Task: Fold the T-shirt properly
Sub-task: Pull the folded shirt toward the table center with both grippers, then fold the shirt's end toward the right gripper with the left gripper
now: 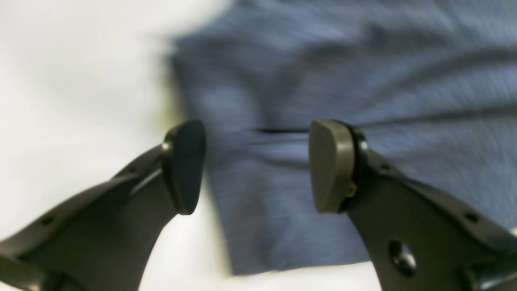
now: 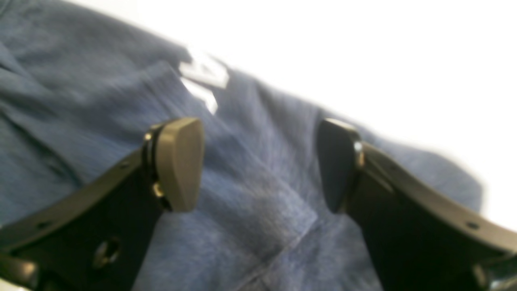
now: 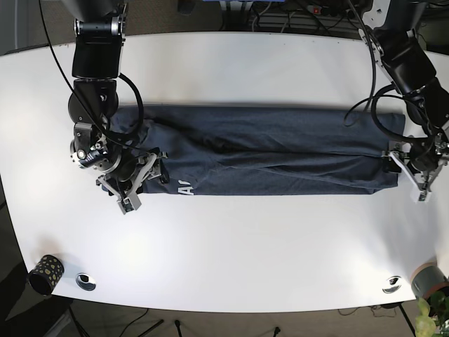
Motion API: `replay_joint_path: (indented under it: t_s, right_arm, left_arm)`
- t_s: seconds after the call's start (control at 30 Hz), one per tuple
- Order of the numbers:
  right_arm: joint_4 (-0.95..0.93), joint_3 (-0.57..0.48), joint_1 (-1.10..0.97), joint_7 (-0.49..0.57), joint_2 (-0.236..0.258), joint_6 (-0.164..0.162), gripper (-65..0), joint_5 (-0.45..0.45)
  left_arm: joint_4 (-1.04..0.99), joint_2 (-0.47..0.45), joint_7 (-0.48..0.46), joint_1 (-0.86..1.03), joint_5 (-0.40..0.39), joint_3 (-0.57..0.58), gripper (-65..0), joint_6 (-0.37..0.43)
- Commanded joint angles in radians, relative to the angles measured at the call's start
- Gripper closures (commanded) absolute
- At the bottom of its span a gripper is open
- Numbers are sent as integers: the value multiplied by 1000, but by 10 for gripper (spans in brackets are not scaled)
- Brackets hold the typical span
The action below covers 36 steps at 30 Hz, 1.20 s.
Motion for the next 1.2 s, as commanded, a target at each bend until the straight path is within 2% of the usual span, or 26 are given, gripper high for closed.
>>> replay_joint_path:
  t_s: [0.0, 0.13, 0.27, 0.4, 0.7, 1.03, 1.17]
  right_arm:
    - [92, 5, 5, -21, 10, 6, -422, 16]
    - [151, 5, -38, -35, 0, 6, -422, 16]
    - [164, 3, -66, -35, -17, 6, -422, 17]
    - [164, 3, -72, -35, -28, 6, -422, 17]
    - [168, 3, -88, -37, -28, 6, -422, 17]
    - [176, 3, -91, -37, -33, 6, -422, 17]
    - [177, 3, -91, -37, -34, 6, -422, 17]
  left_arm:
    - [14, -14, 0, -18, -5, -63, -378, 1]
    - [-18, -16, 0, -11, -5, -140, -378, 1]
    - [-92, -27, -6, -1, -5, -149, -378, 1]
    - [-143, -31, -9, -1, -7, -148, -378, 1]
    - [-292, -31, -104, -11, -7, -141, -378, 1]
    - [-316, 1, -112, -28, -7, -85, -368, 1]
    - [-310, 24, -115, -30, -7, -71, -222, 1]
